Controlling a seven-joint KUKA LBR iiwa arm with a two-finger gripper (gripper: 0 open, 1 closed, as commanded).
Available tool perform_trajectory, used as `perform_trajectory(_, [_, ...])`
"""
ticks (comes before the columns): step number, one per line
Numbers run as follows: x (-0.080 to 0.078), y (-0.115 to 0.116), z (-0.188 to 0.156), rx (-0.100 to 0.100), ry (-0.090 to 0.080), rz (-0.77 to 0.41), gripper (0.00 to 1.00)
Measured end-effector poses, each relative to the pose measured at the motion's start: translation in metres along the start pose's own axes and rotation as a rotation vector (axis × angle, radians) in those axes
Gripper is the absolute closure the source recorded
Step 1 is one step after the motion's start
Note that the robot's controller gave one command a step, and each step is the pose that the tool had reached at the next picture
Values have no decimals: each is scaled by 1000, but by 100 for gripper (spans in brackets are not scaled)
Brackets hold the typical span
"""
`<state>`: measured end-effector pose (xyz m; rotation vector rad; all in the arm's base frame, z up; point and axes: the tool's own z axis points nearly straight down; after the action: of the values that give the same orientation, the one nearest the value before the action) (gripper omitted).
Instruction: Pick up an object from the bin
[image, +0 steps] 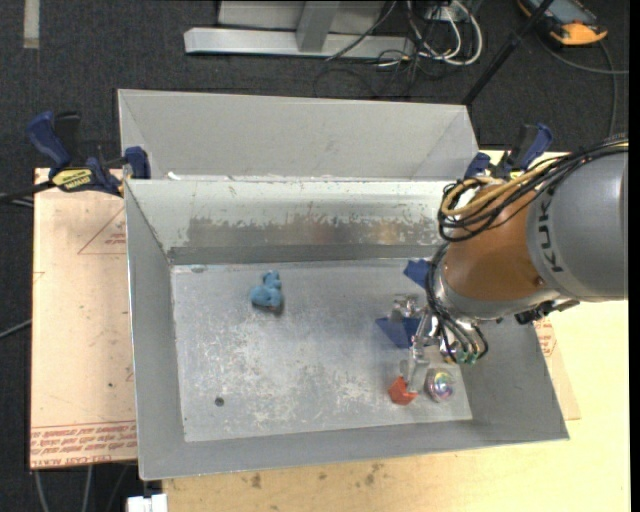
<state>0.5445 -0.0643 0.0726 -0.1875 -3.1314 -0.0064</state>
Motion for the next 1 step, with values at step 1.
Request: perform_trajectory(1, [-1,1,-2,0,-1,-2,0])
